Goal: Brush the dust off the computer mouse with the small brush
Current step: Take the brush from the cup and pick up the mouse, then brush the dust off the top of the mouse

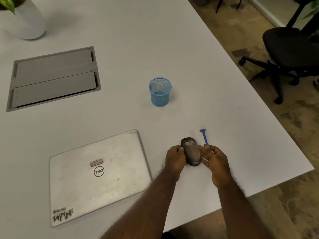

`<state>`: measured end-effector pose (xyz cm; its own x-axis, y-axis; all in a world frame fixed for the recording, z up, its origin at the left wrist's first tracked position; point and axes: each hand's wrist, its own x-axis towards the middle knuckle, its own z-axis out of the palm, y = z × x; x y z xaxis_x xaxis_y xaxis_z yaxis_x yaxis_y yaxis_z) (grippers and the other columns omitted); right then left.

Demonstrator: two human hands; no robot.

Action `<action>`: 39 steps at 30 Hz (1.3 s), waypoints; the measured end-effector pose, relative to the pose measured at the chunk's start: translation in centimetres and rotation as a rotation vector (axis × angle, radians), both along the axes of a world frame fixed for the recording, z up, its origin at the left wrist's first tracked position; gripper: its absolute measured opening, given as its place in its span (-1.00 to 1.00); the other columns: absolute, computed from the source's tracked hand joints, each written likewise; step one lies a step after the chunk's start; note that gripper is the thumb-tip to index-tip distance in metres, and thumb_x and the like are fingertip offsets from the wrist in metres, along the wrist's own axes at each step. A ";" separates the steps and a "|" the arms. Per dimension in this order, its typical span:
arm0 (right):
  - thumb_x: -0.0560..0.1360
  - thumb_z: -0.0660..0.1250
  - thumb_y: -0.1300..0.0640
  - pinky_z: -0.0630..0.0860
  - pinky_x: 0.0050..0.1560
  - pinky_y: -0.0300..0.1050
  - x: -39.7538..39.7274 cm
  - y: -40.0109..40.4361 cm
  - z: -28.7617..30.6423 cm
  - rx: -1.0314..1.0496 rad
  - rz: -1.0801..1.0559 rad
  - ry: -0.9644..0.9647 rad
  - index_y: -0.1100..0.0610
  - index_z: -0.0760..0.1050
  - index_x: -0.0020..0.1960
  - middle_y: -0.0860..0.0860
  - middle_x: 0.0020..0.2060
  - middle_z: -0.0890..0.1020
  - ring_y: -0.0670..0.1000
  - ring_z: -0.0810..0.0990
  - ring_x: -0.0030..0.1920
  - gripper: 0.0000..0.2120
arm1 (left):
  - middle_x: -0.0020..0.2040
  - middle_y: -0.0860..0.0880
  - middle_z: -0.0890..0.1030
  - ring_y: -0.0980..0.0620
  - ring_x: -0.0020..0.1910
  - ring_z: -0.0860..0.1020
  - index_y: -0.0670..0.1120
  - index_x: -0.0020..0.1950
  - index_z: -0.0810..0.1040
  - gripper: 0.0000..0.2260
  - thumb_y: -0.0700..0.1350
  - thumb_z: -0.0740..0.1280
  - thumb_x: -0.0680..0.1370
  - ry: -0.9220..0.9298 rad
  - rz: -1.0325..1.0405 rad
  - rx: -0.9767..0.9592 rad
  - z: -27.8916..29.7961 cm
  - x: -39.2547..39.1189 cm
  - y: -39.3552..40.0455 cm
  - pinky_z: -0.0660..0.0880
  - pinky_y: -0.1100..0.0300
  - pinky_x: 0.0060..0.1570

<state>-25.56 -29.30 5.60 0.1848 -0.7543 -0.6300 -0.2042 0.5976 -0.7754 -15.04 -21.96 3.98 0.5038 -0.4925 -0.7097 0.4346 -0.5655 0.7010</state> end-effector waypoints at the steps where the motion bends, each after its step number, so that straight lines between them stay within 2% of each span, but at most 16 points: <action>1: 0.63 0.24 0.16 0.58 -0.07 -0.12 0.0 0.0 0.2 -0.003 0.002 -0.001 0.08 0.54 0.02 0.12 0.05 0.67 0.10 0.66 0.04 -0.90 | 0.04 -0.13 0.63 -0.12 0.06 0.60 0.01 -0.06 0.53 -0.80 -0.10 0.12 0.62 0.003 0.008 0.008 0.0 0.0 -0.1 0.58 -0.08 0.08; 5: 0.63 0.24 0.15 0.58 -0.10 -0.14 0.0 0.3 1.0 -0.013 -0.001 -0.019 0.05 0.54 -0.01 0.11 0.03 0.67 0.10 0.65 0.04 -0.89 | 0.09 -0.11 0.58 -0.08 0.07 0.57 -0.05 0.16 0.48 -0.79 -0.10 0.10 0.61 0.017 0.026 0.020 0.1 -0.1 -0.5 0.58 0.04 0.03; 10: 0.63 0.24 0.16 0.59 -0.10 -0.15 -0.1 0.5 1.8 -0.034 -0.005 -0.026 0.04 0.54 -0.01 0.09 0.03 0.67 0.09 0.65 0.06 -0.88 | 0.07 -0.13 0.57 -0.10 0.10 0.56 -0.01 0.07 0.43 -0.83 -0.19 0.11 0.55 0.140 0.091 -0.025 0.4 -0.3 -0.8 0.56 -0.02 0.12; 13: 0.64 0.23 0.15 0.59 -0.10 -0.15 -0.5 0.7 2.6 -0.051 0.005 -0.030 0.04 0.53 -0.01 0.07 0.03 0.68 0.07 0.65 0.06 -0.88 | 0.10 -0.16 0.56 -0.08 0.04 0.56 -0.11 0.22 0.41 -0.78 -0.21 0.11 0.61 0.228 0.138 -0.074 1.0 -0.5 -0.6 0.57 0.06 0.01; 16: 0.63 0.24 0.15 0.60 -0.12 -0.16 -1.1 1.1 3.6 -0.071 0.015 -0.036 0.03 0.53 -0.01 0.05 0.01 0.68 0.05 0.66 0.06 -0.89 | 0.18 -0.21 0.57 -0.12 0.07 0.57 -0.13 0.27 0.41 -0.77 -0.19 0.11 0.64 0.324 0.194 -0.128 1.9 -0.7 -0.3 0.56 -0.02 0.07; 19: 0.63 0.25 0.13 0.60 -0.03 -0.09 -2.3 1.7 4.9 -0.070 0.018 -0.062 0.07 0.52 0.07 0.05 0.04 0.69 0.05 0.67 0.09 -0.91 | 0.19 -0.22 0.57 -0.17 0.12 0.57 -0.16 0.28 0.45 -0.75 -0.18 0.10 0.65 0.457 0.236 -0.196 3.8 -0.9 0.5 0.53 -0.13 0.14; 22: 0.63 0.25 0.13 0.59 0.05 -0.02 -3.6 2.6 6.7 -0.068 0.034 -0.085 0.12 0.51 0.14 0.05 0.06 0.70 0.06 0.67 0.10 -0.86 | 0.16 -0.22 0.59 -0.19 0.11 0.58 -0.18 0.29 0.49 -0.71 -0.14 0.08 0.66 0.574 0.210 -0.270 5.9 -1.4 1.9 0.56 -0.14 0.06; 25: 0.62 0.26 0.12 0.58 0.07 0.01 -4.8 3.4 8.8 -0.067 0.069 -0.079 0.12 0.51 0.13 0.05 0.06 0.70 0.08 0.67 0.09 -0.87 | 0.28 -0.30 0.53 -0.25 0.14 0.56 -0.20 0.35 0.44 -0.65 -0.08 0.06 0.66 0.661 0.175 -0.309 7.8 -2.1 3.3 0.57 -0.18 0.04; 30: 0.61 0.27 0.12 0.58 0.02 -0.05 -8.1 5.1 12.9 -0.136 0.069 -0.056 0.09 0.53 0.14 0.00 0.06 0.70 0.07 0.67 0.10 -0.86 | 0.32 -0.32 0.48 -0.28 0.18 0.53 -0.21 0.39 0.40 -0.63 -0.07 0.08 0.66 0.710 0.132 -0.320 11.2 -3.1 5.3 0.58 -0.18 0.00; 34: 0.60 0.28 0.14 0.59 0.02 -0.03 -11.0 7.8 16.2 -0.216 0.001 -0.031 0.13 0.46 0.25 0.03 0.09 0.69 0.06 0.69 0.05 -0.76 | 0.33 -0.34 0.48 -0.29 0.19 0.52 -0.23 0.39 0.39 -0.63 -0.07 0.09 0.65 0.705 0.084 -0.332 13.9 -3.5 6.9 0.59 -0.17 -0.02; 39: 0.55 0.34 0.12 0.60 0.04 0.01 -14.2 13.0 19.6 -0.268 -0.163 -0.044 0.14 0.51 0.15 0.04 0.04 0.72 0.11 0.72 0.01 -0.80 | 0.28 -0.32 0.52 -0.27 0.13 0.55 -0.24 0.36 0.41 -0.64 -0.08 0.09 0.66 0.672 -0.022 -0.346 16.7 -3.6 9.9 0.59 -0.17 -0.01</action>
